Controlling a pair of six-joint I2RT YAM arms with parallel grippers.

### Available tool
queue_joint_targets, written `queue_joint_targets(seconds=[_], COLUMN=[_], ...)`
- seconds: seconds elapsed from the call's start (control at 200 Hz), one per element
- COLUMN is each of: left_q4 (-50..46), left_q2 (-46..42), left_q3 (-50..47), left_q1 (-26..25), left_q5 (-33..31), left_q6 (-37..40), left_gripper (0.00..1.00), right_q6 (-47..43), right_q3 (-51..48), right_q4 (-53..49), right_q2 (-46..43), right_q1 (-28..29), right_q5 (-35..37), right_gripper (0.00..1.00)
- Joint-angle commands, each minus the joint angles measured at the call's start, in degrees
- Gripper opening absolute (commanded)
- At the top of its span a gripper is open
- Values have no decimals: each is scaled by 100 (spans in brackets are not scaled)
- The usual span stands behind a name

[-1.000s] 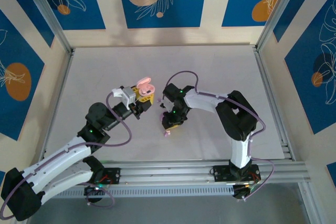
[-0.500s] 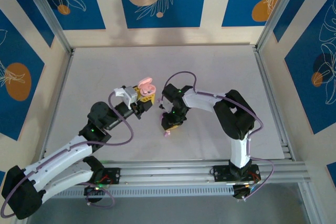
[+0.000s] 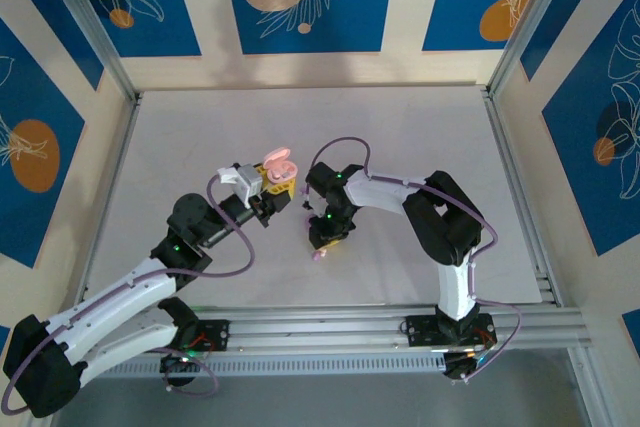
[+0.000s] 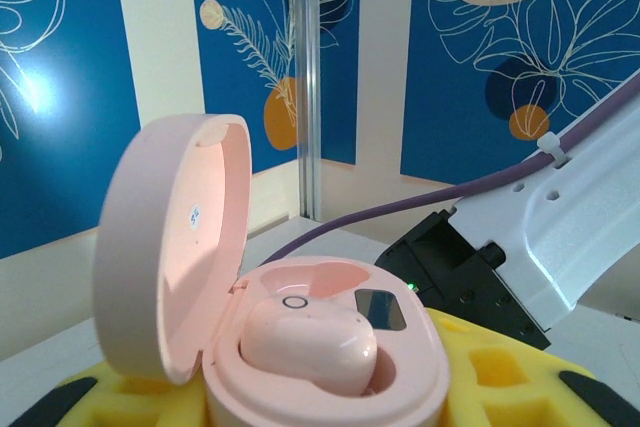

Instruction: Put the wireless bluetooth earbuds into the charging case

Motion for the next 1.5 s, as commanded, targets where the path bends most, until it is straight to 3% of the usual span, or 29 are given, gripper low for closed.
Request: queue_joint_targets(seconds=[0.0,0.12,0.425,1.336,1.491], left_q4=[206,229,227,279,293], left_q2=[-50,-26,-17,27,27], left_q3=[112,103,103,112,103], left_q1=[-55,-59,-61,-66,-57], left_q5=[-83,-90,-99,-46,-46], left_q6=[5,-2,-11,-61,-69], left_gripper=[23,23,24,24,24], right_q6=[138,267,789,1486,1503], right_q3=[44,-49,-248,-201,-211], right_q4=[-189,-162,-169,-183,-134], right_q2=[21,-79,-197,119,177], right_q1=[1,-59,-130,59,101], right_q5=[302,395,-314,-52,-18], right_gripper=[30,29,33,30,26])
